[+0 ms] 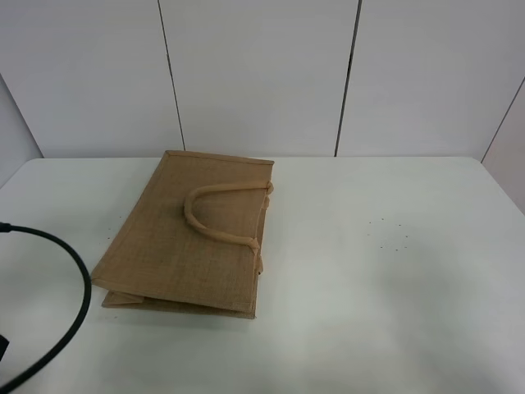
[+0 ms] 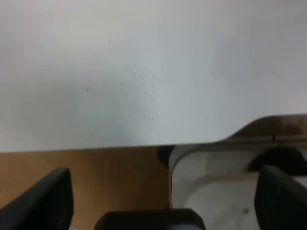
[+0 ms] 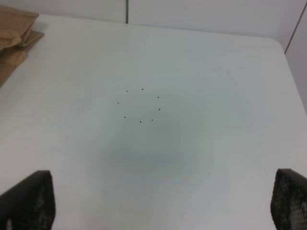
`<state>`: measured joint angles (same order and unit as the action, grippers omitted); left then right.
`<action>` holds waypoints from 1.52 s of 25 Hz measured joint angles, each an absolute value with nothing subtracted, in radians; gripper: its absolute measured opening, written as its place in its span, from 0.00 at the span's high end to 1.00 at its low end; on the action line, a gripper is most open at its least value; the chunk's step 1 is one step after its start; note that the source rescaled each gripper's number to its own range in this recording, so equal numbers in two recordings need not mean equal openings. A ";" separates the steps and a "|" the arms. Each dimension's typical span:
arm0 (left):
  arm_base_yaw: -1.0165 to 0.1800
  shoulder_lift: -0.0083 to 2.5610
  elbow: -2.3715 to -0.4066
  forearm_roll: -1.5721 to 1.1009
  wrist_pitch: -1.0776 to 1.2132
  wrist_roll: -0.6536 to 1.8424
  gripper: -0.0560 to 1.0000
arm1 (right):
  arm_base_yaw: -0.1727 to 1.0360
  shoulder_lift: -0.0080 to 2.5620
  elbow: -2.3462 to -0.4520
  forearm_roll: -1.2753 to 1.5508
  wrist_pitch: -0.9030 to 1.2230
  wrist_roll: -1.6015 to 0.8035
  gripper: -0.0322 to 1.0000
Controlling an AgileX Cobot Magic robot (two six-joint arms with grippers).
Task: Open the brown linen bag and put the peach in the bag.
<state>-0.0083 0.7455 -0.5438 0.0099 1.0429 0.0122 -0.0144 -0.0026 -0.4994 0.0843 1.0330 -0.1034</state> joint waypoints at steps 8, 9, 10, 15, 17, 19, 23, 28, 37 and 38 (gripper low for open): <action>-0.008 0.520 -0.504 -0.009 1.047 0.047 0.02 | -0.014 -0.003 -0.499 0.084 1.033 -0.103 0.00; -0.008 0.495 -0.504 -0.010 1.048 0.048 0.02 | -0.014 -0.003 -0.499 0.084 1.033 -0.103 0.00; -0.008 0.464 -0.504 -0.011 1.048 0.049 0.02 | -0.014 -0.003 -0.499 0.084 1.033 -0.103 0.00; -0.008 0.312 -0.504 -0.013 1.049 0.052 0.02 | -0.014 -0.003 -0.499 0.084 1.033 -0.103 0.00; -0.008 0.215 -0.504 -0.013 1.049 0.052 0.02 | -0.014 -0.003 -0.499 0.084 1.033 -0.103 0.00; -0.008 0.181 -0.504 -0.013 1.049 0.052 0.02 | -0.014 -0.003 -0.499 0.084 1.033 -0.103 0.00; -0.008 0.066 -0.504 -0.013 1.050 0.052 0.02 | -0.014 -0.003 -0.499 0.084 1.033 -0.103 0.00; -0.008 -0.003 -0.504 -0.015 1.053 0.053 0.02 | -0.014 -0.003 -0.499 0.084 1.033 -0.103 0.00; -0.008 -0.003 -0.504 -0.016 1.052 0.053 0.02 | -0.014 -0.003 -0.499 0.084 1.033 -0.103 0.00; -0.008 -0.003 -0.504 -0.016 1.052 0.053 0.02 | -0.014 -0.003 -0.499 0.084 1.033 -0.103 0.00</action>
<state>-0.0083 -0.0027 -0.5044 -0.0158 1.0525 0.0533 -0.0144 -0.0026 -0.4994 0.0843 1.0330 -0.1030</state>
